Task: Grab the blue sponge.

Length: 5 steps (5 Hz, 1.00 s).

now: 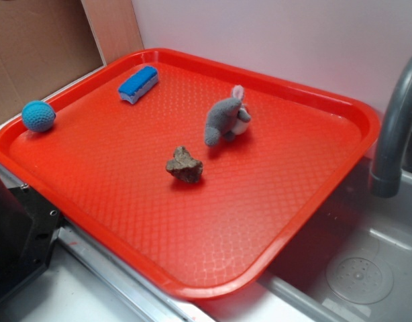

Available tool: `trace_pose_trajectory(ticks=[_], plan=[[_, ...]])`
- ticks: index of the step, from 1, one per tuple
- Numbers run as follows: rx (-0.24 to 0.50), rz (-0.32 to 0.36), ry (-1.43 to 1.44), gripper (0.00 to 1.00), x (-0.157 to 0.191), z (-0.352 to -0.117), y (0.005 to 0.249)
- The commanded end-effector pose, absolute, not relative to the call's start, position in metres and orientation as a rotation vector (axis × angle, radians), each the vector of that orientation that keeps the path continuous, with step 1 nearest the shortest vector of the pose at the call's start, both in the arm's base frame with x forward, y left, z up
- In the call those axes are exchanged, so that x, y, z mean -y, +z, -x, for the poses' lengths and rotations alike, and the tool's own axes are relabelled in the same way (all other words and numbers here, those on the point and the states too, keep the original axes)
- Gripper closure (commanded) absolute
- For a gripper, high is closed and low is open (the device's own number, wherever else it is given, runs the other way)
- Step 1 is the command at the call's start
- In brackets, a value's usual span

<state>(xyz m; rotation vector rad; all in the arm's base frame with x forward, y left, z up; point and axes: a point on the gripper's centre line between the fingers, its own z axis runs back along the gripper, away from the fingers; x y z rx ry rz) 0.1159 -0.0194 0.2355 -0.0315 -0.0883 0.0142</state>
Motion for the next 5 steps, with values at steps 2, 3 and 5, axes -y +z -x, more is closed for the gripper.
trace_pose_trajectory(ticks=[2,3,5], plan=[[0.104,-0.013,0.103,0.0,0.002,-0.133,0.224],[0.146,-0.057,0.218,0.0,-0.012,-0.145,0.209],[0.255,-0.107,0.391,0.0,-0.05,-0.17,0.171]])
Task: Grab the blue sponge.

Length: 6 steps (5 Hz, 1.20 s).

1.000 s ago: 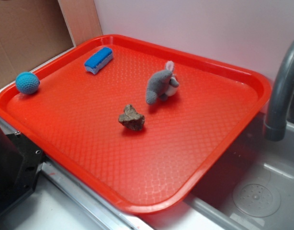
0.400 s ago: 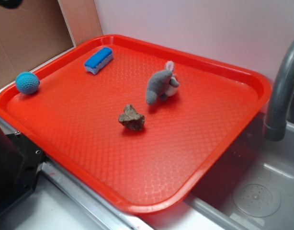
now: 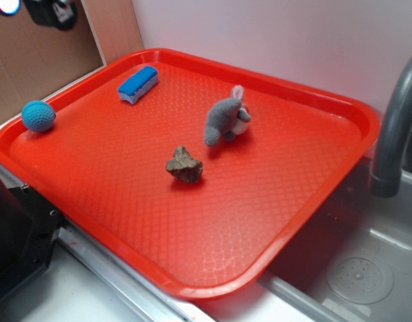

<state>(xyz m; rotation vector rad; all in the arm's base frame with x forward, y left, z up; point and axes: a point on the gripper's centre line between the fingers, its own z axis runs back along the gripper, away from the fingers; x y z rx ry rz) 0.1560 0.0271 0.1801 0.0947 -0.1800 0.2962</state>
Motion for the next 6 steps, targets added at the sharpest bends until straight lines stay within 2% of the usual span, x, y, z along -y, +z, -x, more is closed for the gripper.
trace_pose_trajectory(ticks=[1,3,4,5,6], plan=[[0.276,-0.114,0.438,0.0,-0.071,-0.185,0.156],[0.307,-0.18,0.541,0.0,-0.11,-0.226,0.123],[0.294,-0.181,0.517,0.0,-0.118,-0.25,0.096],[0.258,-0.21,0.514,0.0,-0.122,-0.264,0.076],[0.249,-0.191,0.48,0.0,-0.124,-0.273,0.064]])
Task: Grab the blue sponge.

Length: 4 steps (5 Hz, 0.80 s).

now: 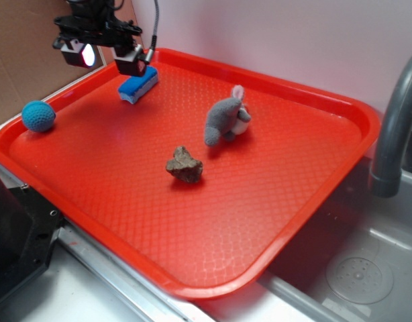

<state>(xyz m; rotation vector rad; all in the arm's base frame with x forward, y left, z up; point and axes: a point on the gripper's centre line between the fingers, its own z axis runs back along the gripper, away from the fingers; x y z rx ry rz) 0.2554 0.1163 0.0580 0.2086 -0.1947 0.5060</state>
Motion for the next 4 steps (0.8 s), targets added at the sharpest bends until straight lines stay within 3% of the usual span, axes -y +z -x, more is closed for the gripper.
trace_pose_trajectory(ticks=[1,3,4], plan=[[0.246,-0.13,0.42,0.0,-0.13,-0.283,0.049],[0.223,-0.145,0.388,0.06,-0.126,-0.286,0.033],[0.222,-0.131,0.385,1.0,-0.125,-0.285,0.032]])
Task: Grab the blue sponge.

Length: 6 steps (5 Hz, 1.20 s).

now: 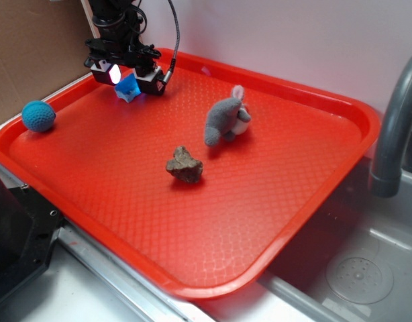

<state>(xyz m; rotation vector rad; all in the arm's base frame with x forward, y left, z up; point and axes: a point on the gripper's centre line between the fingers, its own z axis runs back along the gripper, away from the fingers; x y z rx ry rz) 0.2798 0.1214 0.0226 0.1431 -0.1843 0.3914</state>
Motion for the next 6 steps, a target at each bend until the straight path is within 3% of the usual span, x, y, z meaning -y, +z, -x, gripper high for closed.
trace_pose_trajectory(ticks=[1,2,3,4,6], plan=[[0.269,-0.092,0.304,1.0,-0.123,-0.278,0.044],[0.167,-0.192,0.333,1.0,-0.111,-0.259,0.086],[0.082,-0.141,0.349,1.0,-0.084,-0.24,0.126],[0.09,-0.114,0.354,1.0,-0.056,-0.214,0.161],[0.079,-0.013,0.233,1.0,-0.015,-0.166,0.206]])
